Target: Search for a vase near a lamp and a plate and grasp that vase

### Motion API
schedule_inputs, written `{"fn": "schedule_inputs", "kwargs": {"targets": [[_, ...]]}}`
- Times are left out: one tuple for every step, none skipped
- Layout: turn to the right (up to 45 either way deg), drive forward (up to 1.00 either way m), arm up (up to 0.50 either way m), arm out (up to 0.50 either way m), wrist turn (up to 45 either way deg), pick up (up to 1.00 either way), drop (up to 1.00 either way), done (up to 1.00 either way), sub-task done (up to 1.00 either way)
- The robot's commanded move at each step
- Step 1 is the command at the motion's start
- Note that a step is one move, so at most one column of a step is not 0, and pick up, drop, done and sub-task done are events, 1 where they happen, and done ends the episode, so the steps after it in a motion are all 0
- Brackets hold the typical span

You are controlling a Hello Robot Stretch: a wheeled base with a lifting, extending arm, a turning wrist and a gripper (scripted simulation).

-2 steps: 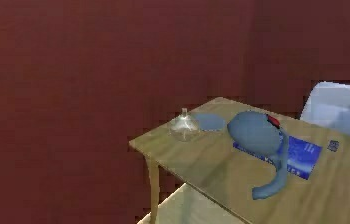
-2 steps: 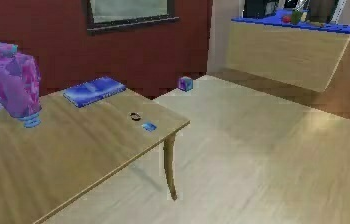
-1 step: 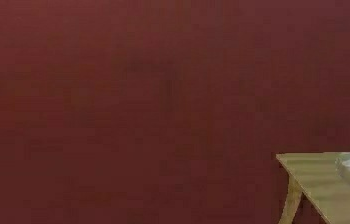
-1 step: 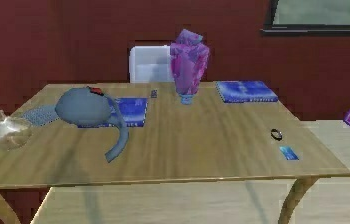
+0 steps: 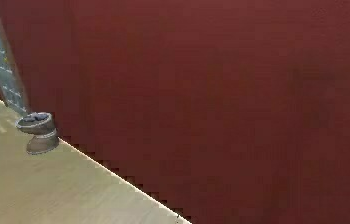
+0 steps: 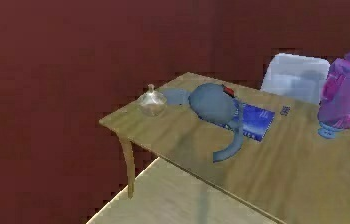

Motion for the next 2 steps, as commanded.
{"fn": "schedule_inputs", "kwargs": {"targets": [[45.0,0.0,0.0,0.0,0.0,0.0,0.0,0.0,0.0],[6.0,0.0,0.0,0.0,0.0,0.0,0.0,0.0,0.0]]}}
